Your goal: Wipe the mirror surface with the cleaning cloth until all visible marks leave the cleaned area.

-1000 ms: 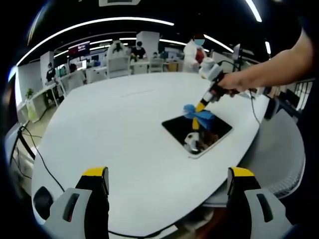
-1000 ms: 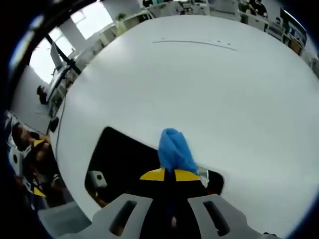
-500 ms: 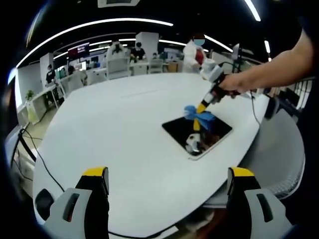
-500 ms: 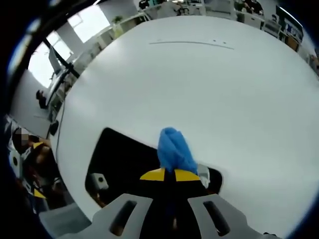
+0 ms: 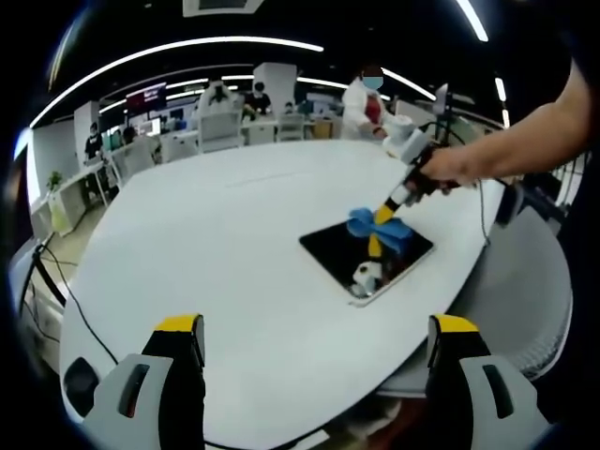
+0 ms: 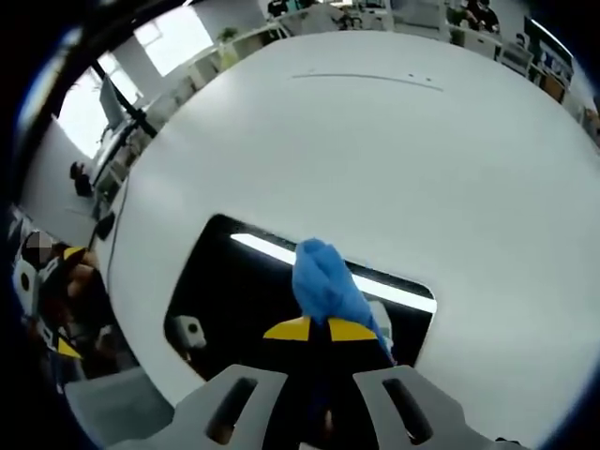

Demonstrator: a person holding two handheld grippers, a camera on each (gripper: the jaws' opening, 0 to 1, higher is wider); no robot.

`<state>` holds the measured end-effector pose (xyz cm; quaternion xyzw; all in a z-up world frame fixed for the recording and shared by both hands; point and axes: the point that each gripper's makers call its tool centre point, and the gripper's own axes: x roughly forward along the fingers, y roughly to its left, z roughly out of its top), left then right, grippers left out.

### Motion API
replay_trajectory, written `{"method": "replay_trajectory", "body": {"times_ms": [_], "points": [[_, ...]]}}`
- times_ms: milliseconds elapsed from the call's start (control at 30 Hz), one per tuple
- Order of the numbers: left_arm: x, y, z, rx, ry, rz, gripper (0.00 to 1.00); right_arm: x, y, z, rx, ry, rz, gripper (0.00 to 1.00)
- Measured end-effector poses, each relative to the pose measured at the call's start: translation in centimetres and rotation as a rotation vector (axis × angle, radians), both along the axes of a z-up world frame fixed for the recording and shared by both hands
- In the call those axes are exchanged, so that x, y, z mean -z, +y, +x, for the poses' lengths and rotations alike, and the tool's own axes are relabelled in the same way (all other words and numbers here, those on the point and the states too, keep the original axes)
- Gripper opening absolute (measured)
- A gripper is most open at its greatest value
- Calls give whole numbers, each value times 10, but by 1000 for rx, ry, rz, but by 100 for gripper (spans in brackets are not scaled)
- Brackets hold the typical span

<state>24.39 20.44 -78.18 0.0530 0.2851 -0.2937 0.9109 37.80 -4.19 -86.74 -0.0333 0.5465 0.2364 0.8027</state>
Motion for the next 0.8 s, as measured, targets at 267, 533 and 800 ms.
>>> {"method": "replay_trajectory", "body": {"times_ms": [267, 533, 800], "points": [[-1, -6, -5, 3, -2, -8, 99, 0, -2, -21, -9, -1, 4, 0], [-4, -8, -11, -1, -9, -7, 99, -2, -4, -36, -8, 0, 8, 0], [-7, -9, -15, 0, -15, -1, 99, -2, -7, -49, -9, 0, 13, 0]]}}
